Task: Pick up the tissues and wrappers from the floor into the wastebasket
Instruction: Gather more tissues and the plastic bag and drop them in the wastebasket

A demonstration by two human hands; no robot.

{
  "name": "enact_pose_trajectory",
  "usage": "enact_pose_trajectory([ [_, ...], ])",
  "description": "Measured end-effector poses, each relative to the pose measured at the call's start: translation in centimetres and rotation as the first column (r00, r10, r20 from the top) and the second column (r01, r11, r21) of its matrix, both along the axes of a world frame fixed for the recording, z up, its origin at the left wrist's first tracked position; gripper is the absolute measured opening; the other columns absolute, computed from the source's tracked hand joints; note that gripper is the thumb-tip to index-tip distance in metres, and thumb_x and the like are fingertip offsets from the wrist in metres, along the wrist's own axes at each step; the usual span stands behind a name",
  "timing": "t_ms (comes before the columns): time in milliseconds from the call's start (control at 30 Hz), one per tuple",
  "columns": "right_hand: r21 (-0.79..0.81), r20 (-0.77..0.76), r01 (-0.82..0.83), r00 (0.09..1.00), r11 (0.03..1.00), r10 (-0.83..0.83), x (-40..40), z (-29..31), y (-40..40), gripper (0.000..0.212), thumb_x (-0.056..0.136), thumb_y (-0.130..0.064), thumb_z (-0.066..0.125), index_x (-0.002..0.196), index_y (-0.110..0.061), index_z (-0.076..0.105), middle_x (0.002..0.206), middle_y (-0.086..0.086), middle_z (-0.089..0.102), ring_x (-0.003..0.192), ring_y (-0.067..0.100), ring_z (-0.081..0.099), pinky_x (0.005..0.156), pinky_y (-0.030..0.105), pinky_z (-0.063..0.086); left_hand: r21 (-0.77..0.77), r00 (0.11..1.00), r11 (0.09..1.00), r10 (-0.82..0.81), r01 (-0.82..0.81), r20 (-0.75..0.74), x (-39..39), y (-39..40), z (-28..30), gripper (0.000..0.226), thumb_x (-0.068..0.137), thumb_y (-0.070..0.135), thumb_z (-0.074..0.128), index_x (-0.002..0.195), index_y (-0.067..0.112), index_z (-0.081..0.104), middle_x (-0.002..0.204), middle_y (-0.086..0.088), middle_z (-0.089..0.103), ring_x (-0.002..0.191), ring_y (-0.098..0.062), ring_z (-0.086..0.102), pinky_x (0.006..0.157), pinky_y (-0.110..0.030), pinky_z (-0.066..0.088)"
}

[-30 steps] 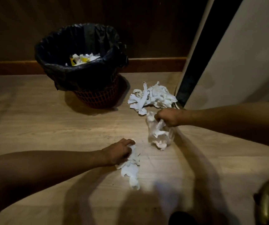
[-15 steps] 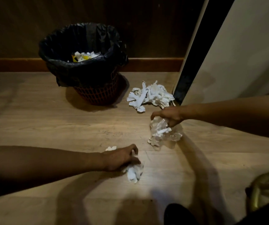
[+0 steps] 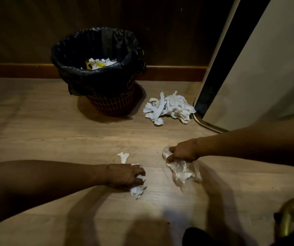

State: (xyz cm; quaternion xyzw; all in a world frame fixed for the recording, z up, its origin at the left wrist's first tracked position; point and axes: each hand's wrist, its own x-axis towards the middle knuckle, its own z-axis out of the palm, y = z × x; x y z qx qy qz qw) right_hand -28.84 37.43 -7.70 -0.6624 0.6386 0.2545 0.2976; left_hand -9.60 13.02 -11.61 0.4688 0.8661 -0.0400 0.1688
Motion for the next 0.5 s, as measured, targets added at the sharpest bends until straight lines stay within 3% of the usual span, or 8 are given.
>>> enact_pose_trajectory([
  [67,-0.039,-0.005,-0.004,1.000,0.999,0.004,0.3,-0.1,0.1,0.060,0.087,-0.011,0.064,0.143,-0.019,0.044,0.130,0.016,0.046,0.100,0.039,0.060,0.079,0.039,0.046,-0.055,0.991,0.993,0.113,-0.109,0.070,0.1,-0.4,-0.2,0.043,0.097,0.032,0.040,0.132,0.009,0.048,0.135,-0.017,0.049,0.119,-0.032,0.053,0.095,-0.045,0.050],
  [133,-0.054,-0.019,0.014,1.000,0.998,-0.016,0.0,-0.2,0.3,0.053,0.086,-0.013,0.064,0.137,-0.015,0.050,0.127,0.017,0.049,0.097,0.040,0.060,0.082,0.041,0.049,-0.059,0.978,0.983,0.180,-0.175,0.102,-0.1,-0.5,0.4,0.033,0.096,0.018,0.046,0.127,0.007,0.053,0.122,-0.016,0.054,0.106,-0.032,0.059,0.088,-0.044,0.052],
  [267,-0.012,-0.012,0.089,0.996,0.996,-0.089,-0.7,0.7,0.9,0.049,0.086,-0.015,0.064,0.134,-0.014,0.054,0.127,0.016,0.051,0.104,0.038,0.058,0.086,0.038,0.045,0.113,0.886,0.881,0.444,-0.459,0.133,-0.5,-2.2,2.2,0.020,0.092,0.023,0.054,0.108,0.011,0.057,0.104,-0.010,0.057,0.087,-0.027,0.058,0.075,-0.036,0.049],
  [367,0.003,-0.024,0.117,0.993,0.993,-0.117,-1.7,0.8,1.5,0.048,0.086,-0.017,0.065,0.133,-0.016,0.056,0.126,0.014,0.053,0.106,0.036,0.059,0.087,0.036,0.045,0.238,0.707,0.667,0.683,-0.706,0.183,-0.4,-4.0,2.2,0.024,0.090,0.029,0.059,0.107,0.011,0.056,0.102,-0.009,0.055,0.089,-0.028,0.059,0.074,-0.033,0.045],
  [500,0.002,-0.028,0.122,0.992,0.993,-0.122,-2.0,0.6,1.7,0.047,0.085,-0.017,0.065,0.131,-0.017,0.057,0.124,0.014,0.055,0.104,0.035,0.060,0.087,0.037,0.046,0.170,0.435,0.409,0.885,-0.896,0.165,0.0,-5.7,1.6,0.040,0.084,0.037,0.068,0.109,0.010,0.053,0.102,-0.007,0.048,0.088,-0.030,0.057,0.071,-0.030,0.042],
])
